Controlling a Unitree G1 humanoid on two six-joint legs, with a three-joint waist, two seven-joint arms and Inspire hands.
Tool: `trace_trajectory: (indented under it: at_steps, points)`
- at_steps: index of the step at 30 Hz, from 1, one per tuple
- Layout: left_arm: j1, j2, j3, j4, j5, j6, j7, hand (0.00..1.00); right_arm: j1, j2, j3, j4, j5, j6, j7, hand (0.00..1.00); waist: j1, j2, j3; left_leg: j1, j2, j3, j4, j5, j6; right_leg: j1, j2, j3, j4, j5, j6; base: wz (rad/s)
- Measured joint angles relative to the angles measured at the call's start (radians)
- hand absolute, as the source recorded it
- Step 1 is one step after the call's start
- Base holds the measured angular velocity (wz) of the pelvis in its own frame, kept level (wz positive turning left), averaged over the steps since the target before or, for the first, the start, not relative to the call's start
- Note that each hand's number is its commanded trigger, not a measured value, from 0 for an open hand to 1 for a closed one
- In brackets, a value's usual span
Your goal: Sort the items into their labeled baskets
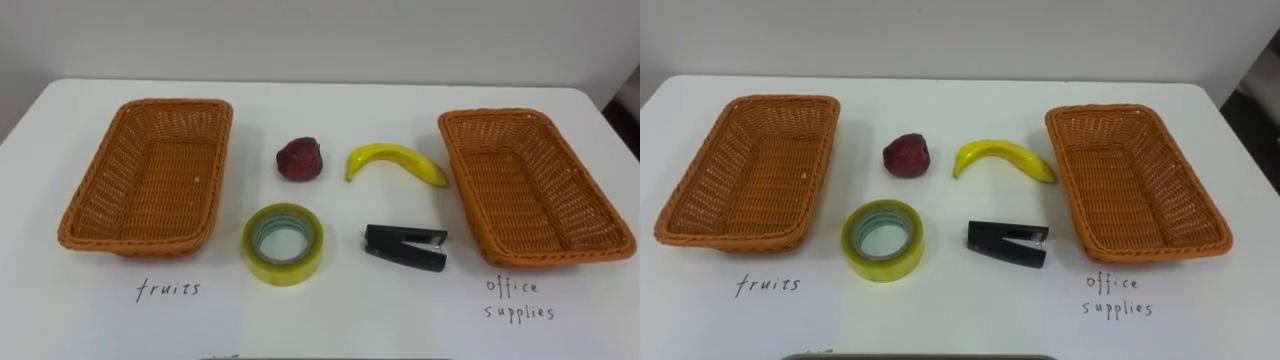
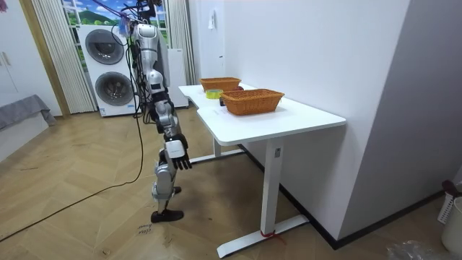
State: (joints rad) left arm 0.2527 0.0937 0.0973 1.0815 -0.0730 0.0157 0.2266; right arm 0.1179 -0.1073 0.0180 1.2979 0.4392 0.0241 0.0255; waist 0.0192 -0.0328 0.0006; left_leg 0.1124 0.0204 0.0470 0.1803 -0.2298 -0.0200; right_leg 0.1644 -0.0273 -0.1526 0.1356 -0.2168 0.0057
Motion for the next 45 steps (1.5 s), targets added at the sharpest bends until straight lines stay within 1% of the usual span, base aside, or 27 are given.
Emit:
trace_trajectory:
  at_steps: [9,13,16,18,21,23,24,27,30,32,33,34,36,39,42,44,45]
  points:
    - [-0.001,-0.004,0.0,-0.002,-0.004,0.001,-0.003,0.0,0.001,0.002,0.02,0.0,0.105,0.004,0.003,0.0,0.009,0.011,0.0001,0.0,0.0,0.004,0.001,0.0,0.0,-0.004,-0.001,0.001,-0.001,0.0,0.0,-0.01]
    - [0.002,-0.008,0.023,0.0,-0.002,0.001,-0.001,0.0,0.002,0.005,0.0,0.0,0.111,0.015,-0.017,0.0,0.007,0.006,0.0053,0.001,0.0,0.004,0.0,0.0,0.0,-0.004,-0.001,0.004,-0.001,0.0,0.0,0.0]
    - [0.01,-0.007,0.029,0.0,-0.002,0.002,0.004,0.0,0.004,0.006,-0.005,0.001,0.164,0.022,-0.03,0.0,0.004,0.005,0.006,0.0,-0.001,0.002,0.001,0.0,0.0,-0.004,-0.001,0.003,-0.001,0.0,0.0,0.0]
    - [0.015,-0.008,0.048,0.001,-0.001,0.009,0.004,0.0,0.014,0.006,-0.027,0.006,0.191,0.026,-0.036,0.0,0.001,0.004,0.0059,0.003,-0.001,0.002,0.001,0.0,0.0,-0.004,-0.001,0.003,-0.001,0.0,0.0,0.0]
    - [0.021,-0.009,0.078,0.0,0.0,0.021,0.003,0.0,0.025,0.006,-0.091,0.012,0.228,0.036,-0.054,0.0,-0.002,0.004,0.0054,0.003,-0.001,0.003,0.002,0.0,0.0,-0.005,-0.001,-0.002,-0.001,0.0,0.0,0.0]
    - [0.028,-0.009,0.094,0.0,0.0,0.028,0.003,0.0,0.023,0.006,-0.143,0.021,0.247,0.043,-0.084,0.0,-0.018,0.005,0.0048,0.002,-0.001,0.002,0.003,0.0,0.0,-0.005,-0.001,-0.004,-0.001,0.0,0.0,0.0]
    - [0.032,-0.009,0.096,0.0,-0.001,0.029,0.003,0.0,0.023,0.006,-0.155,0.021,0.253,0.043,-0.091,0.0,-0.02,0.002,0.0034,0.002,-0.001,0.002,0.003,0.0,0.0,-0.005,-0.001,-0.004,-0.001,0.0,0.0,0.0]
    - [0.039,-0.007,0.103,0.0,-0.001,0.029,0.004,0.0,0.03,0.006,-0.201,0.021,0.266,0.043,-0.122,0.0,-0.043,-0.001,0.0016,0.002,-0.001,0.002,0.003,0.0,0.0,-0.004,-0.002,-0.009,0.001,0.0,0.0,0.0]
    - [0.04,0.003,0.109,-0.009,-0.001,0.029,0.002,0.0,0.044,0.005,-0.223,0.012,0.309,0.046,-0.154,0.0,-0.055,-0.014,-0.0014,0.003,-0.001,0.004,0.003,0.0,0.0,-0.005,-0.002,-0.007,0.001,0.0,0.0,-0.02]
    - [0.042,0.01,0.116,-0.017,-0.001,0.03,-0.002,0.0,0.052,0.002,-0.282,-0.004,0.365,0.06,-0.185,0.0,-0.065,-0.022,-0.0013,0.004,-0.001,0.008,0.003,0.0,0.0,-0.006,-0.002,0.005,0.002,0.0,0.0,-0.06]
    - [0.042,0.011,0.119,-0.018,-0.001,0.03,-0.003,0.0,0.052,0.001,-0.296,-0.014,0.379,0.061,-0.193,0.0,-0.066,-0.023,-0.0012,0.005,-0.001,0.009,0.003,0.0,0.0,-0.007,-0.002,0.009,0.002,0.0,0.0,-0.1]
    - [0.041,0.011,0.127,-0.022,-0.001,0.03,-0.005,0.0,0.053,-0.001,-0.324,-0.027,0.388,0.06,-0.21,0.0,-0.068,-0.024,-0.0012,0.006,-0.001,0.017,0.003,0.0,0.0,-0.008,-0.002,0.014,0.002,0.0,0.0,-0.14]
    - [0.037,0.012,0.132,-0.026,-0.001,0.03,-0.005,0.0,0.064,-0.006,-0.352,-0.069,0.407,0.058,-0.247,0.0,-0.073,-0.025,-0.0013,0.011,0.0,0.023,0.003,0.0,0.0,-0.008,-0.002,0.017,0.004,0.0,0.001,-0.11]
    - [0.038,0.012,0.136,-0.047,-0.001,0.028,-0.005,0.0,0.082,-0.01,-0.395,-0.183,0.411,0.052,-0.312,0.0,-0.075,-0.025,-0.0008,0.02,0.001,0.035,0.0,0.0,0.0,-0.007,-0.001,0.037,0.013,0.0,0.001,-0.15]
    - [0.027,0.013,0.136,-0.055,0.0,0.026,-0.004,0.0,0.081,-0.019,-0.439,-0.319,0.384,0.037,-0.389,0.0,-0.092,-0.025,-0.0006,0.02,0.001,0.042,-0.002,0.0,0.0,-0.012,-0.002,0.041,0.016,-0.001,0.002,-0.06]
    - [0.028,0.018,0.134,-0.072,0.0,0.024,-0.003,0.0,0.086,-0.024,-0.445,-0.458,0.354,0.008,-0.457,0.0,-0.099,-0.025,-0.0004,0.019,0.002,0.049,-0.003,0.0,0.0,-0.023,-0.001,0.046,0.018,-0.001,0.002,-0.09]
    - [0.021,0.019,0.133,-0.078,-0.001,0.024,-0.003,0.0,0.09,-0.024,-0.444,-0.5,0.337,0.005,-0.476,0.0,-0.098,-0.024,-0.0006,0.018,0.002,0.053,-0.004,0.0,0.0,-0.025,-0.001,0.048,0.021,-0.001,0.002,-0.14]
